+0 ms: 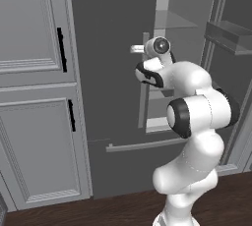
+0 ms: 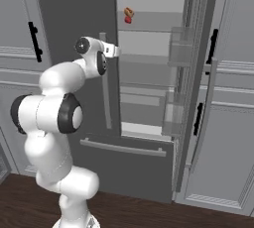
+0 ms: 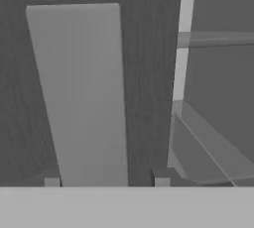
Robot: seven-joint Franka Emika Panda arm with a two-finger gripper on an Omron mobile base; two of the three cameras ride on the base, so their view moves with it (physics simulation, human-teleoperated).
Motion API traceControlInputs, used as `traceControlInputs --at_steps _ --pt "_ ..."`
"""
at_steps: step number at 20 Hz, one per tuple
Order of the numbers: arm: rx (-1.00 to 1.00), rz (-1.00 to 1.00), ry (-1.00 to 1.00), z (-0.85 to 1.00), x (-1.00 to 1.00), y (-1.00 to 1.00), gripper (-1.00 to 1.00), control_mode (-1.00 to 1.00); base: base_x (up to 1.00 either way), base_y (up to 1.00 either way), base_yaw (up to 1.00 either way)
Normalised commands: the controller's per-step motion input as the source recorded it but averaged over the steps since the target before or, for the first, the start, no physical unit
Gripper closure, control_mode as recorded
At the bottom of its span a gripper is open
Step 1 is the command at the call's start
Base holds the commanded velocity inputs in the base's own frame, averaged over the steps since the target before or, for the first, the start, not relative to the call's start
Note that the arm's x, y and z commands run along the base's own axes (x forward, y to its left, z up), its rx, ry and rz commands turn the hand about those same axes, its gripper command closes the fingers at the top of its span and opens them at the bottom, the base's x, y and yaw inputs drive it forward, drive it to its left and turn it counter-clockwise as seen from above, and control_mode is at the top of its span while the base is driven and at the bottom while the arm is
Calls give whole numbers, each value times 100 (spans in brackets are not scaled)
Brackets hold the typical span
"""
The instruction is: Take the strawberry from the fridge and place it on top of the pancake, located on the dining counter.
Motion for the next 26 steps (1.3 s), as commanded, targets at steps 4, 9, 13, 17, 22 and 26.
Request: traceControlInputs --at_steps 4,9,13,17,22,26 --pt "0 -37 0 -1 -73 0 100 -100 0 0 0" --pt "0 -48 4 -2 -75 27 100 -100 0 0 0" --pt "0 -50 6 -16 -79 37 100 -100 0 0 0" --pt "0 -29 0 -18 -81 56 100 -100 0 0 0" --pt "0 -5 0 -6 -71 67 100 -100 0 0 0" --pt "0 0 0 -10 -74 84 100 -100 0 0 0"
